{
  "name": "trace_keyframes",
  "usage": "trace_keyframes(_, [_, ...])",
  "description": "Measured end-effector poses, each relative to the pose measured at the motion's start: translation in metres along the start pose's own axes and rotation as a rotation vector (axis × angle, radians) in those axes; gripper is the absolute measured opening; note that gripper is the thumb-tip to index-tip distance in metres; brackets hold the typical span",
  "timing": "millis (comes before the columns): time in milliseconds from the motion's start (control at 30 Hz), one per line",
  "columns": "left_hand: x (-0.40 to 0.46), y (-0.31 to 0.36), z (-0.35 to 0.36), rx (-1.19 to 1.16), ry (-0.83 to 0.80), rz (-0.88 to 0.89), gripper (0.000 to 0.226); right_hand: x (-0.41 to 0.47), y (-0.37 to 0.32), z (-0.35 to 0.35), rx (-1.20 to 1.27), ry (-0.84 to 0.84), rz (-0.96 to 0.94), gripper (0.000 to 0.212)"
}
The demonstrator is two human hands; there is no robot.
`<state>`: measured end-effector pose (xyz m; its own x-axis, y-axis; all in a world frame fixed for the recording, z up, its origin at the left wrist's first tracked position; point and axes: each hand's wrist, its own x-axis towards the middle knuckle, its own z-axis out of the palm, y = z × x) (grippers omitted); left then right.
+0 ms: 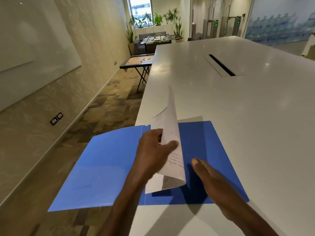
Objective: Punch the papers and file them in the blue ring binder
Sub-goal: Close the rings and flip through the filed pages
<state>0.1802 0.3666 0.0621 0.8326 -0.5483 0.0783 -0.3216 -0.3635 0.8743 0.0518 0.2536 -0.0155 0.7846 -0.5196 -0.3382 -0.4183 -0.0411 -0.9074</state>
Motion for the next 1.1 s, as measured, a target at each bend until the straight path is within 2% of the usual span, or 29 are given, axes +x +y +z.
trace_keyframes(100, [-0.002,0.002,0.026,0.036,-0.010,0.050,0.008,0.000,-0.003,-0.004,0.125,0.075,0.033,0.067])
trace_keyframes(167, [-0.003,0.001,0.041,0.050,-0.005,0.076,0.012,0.002,-0.006,-0.009,0.224,0.117,0.051,0.063])
trace_keyframes(267, [-0.004,0.000,0.057,0.123,-0.026,0.120,0.015,0.008,-0.011,-0.019,0.385,0.107,0.100,0.055])
trace_keyframes(367, [-0.006,-0.002,0.065,0.150,-0.054,0.126,0.015,0.012,-0.018,-0.028,0.406,0.082,0.135,0.044])
trace_keyframes(500, [-0.010,-0.006,0.073,0.190,-0.111,0.115,0.012,0.015,-0.030,-0.035,0.292,0.071,0.142,0.033])
trace_keyframes(633, [-0.011,-0.007,0.079,0.146,-0.194,0.114,0.014,0.017,-0.035,-0.037,0.173,0.071,0.078,0.033])
trace_keyframes(733, [-0.009,-0.009,0.079,0.169,-0.288,0.130,0.029,0.019,-0.031,-0.037,0.028,0.105,0.001,0.033])
trace_keyframes(833, [-0.002,-0.019,0.072,0.208,-0.196,0.040,0.046,0.027,-0.025,-0.043,-0.107,0.177,-0.032,0.022])
trace_keyframes(900, [0.003,-0.026,0.063,0.337,-0.069,0.009,0.054,0.033,-0.019,-0.047,-0.190,0.197,-0.049,0.010])
trace_keyframes(967, [0.007,-0.033,0.053,0.497,0.021,0.006,0.050,0.038,-0.011,-0.051,-0.294,0.208,-0.072,0.005])
trace_keyframes(1033, [0.009,-0.039,0.045,0.680,0.000,0.006,0.043,0.040,-0.003,-0.052,-0.370,0.219,-0.084,0.006])
trace_keyframes(1100, [0.011,-0.045,0.043,0.835,-0.086,-0.023,0.044,0.041,0.003,-0.053,-0.411,0.223,-0.094,0.007])
